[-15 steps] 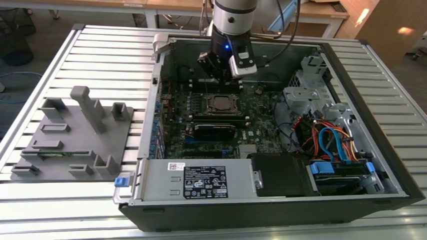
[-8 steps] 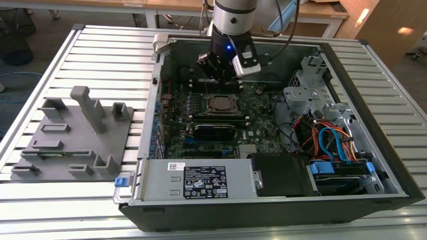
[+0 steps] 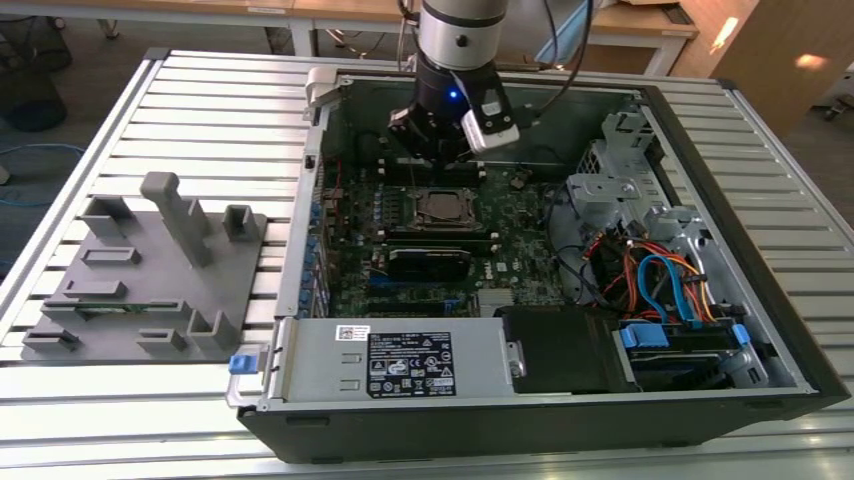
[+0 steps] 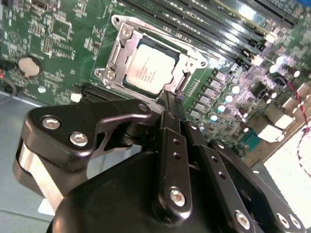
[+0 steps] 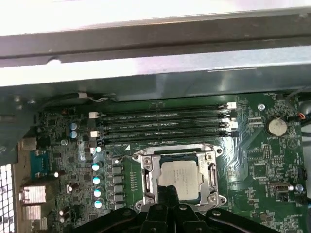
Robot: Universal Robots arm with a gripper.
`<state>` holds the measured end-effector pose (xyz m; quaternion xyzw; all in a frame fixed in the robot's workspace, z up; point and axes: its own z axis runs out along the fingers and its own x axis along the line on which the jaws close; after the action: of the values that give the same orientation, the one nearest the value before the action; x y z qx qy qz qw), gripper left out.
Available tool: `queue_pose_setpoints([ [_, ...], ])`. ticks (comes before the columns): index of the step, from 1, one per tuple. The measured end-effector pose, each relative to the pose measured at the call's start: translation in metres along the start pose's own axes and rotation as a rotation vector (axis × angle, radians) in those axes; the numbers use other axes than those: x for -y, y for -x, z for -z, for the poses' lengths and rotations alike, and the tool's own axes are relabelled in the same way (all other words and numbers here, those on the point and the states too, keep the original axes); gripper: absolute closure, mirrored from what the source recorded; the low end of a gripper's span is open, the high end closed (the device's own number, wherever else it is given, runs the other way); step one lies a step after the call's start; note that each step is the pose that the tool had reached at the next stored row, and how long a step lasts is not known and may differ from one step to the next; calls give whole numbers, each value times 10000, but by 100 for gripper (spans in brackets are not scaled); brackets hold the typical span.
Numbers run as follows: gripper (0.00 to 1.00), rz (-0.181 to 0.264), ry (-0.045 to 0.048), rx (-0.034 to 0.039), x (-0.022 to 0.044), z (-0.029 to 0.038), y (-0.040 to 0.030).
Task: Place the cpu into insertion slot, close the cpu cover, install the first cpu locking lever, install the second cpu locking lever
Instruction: 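Install the first cpu locking lever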
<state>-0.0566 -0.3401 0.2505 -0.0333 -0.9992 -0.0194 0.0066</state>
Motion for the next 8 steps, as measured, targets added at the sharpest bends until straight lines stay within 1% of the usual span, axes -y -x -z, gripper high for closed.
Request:
queue_pose_setpoints([
  [3,90,355,-5,13,0,-2,0],
  [6,90,403,1,79,1,-10,-18],
  [8,90,414,1,90,2,-11,-39],
])
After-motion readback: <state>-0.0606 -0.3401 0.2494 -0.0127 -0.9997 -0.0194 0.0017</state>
